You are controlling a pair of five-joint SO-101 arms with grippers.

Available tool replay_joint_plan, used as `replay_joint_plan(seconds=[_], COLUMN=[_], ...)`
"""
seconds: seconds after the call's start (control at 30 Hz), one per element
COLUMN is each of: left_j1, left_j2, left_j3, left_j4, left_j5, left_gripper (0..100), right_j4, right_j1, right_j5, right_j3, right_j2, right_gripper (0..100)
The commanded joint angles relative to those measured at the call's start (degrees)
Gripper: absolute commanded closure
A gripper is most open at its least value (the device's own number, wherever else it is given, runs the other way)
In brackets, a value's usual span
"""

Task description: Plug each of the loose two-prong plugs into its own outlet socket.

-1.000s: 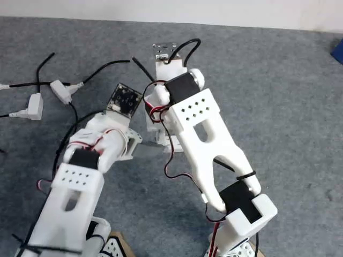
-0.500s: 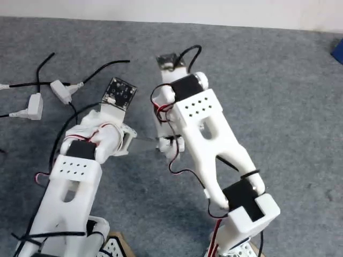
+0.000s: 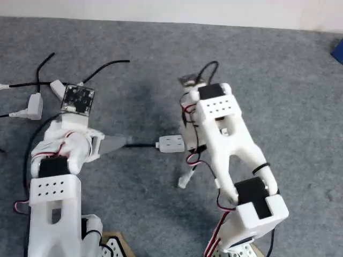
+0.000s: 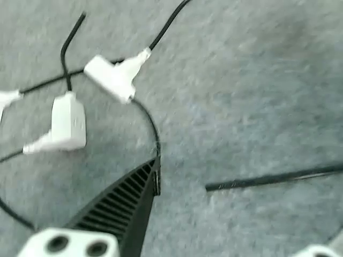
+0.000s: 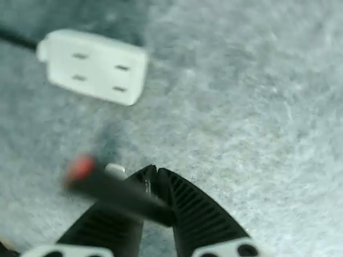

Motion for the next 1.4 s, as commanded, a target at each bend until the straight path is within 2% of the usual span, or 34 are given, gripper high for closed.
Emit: replay_joint_plan(seconds=[0.0,0.07,0.17,0.3,0.4,0.47,0.63,0.7,0.87,1.0,1.17,1.37], left_j1=[-2.7,-4.0,-5.5,-6.9,-8.3,-9.3,-10.5,-10.2,-9.3,-9.4,-10.9,-10.6], left_j2=[-1.3,-1.4,-1.4,-1.4,-1.4,-1.4,-0.9,-0.9,-0.8,-0.9,-0.9,-1.1], left_j3=[1.5,2.7,4.2,5.1,5.1,5.3,5.4,5.4,5.6,6.4,8.1,10.7], left_j4=[0.3,0.3,0.3,0.3,0.3,0.3,0.3,0.3,0.3,0.3,-1.5,-4.0], left_j5=[-0.4,-0.4,-0.8,-0.9,-1.5,-4.4,-6.4,-6.4,-6.2,-6.5,-6.6,-6.6], left_gripper=[49,49,49,49,49,49,49,49,49,49,49,49], right_j4=[3.0,4.9,6.3,7.1,7.0,7.2,9.4,12.4,10.0,5.8,1.5,-9.2], right_j1=[-7.5,-10.4,-11.1,-10.1,-5.4,-0.2,10.9,9.1,-3.2,-10.0,-10.9,-10.9], right_j5=[11.9,19.0,30.7,36.8,39.6,43.1,51.5,52.2,50.5,58.0,68.2,69.1], right_j3=[-0.7,-0.5,0.0,0.0,-0.2,-0.9,-12.0,-14.1,1.0,11.4,18.4,23.8], right_j2=[-7.4,-10.4,-14.1,-15.5,-15.7,-15.9,-17.6,-18.7,-20.4,-21.5,-21.8,-21.3], right_gripper=[98.8,97.1,90.9,83.2,80.3,80.0,79.7,79.7,79.7,80.0,80.0,80.0])
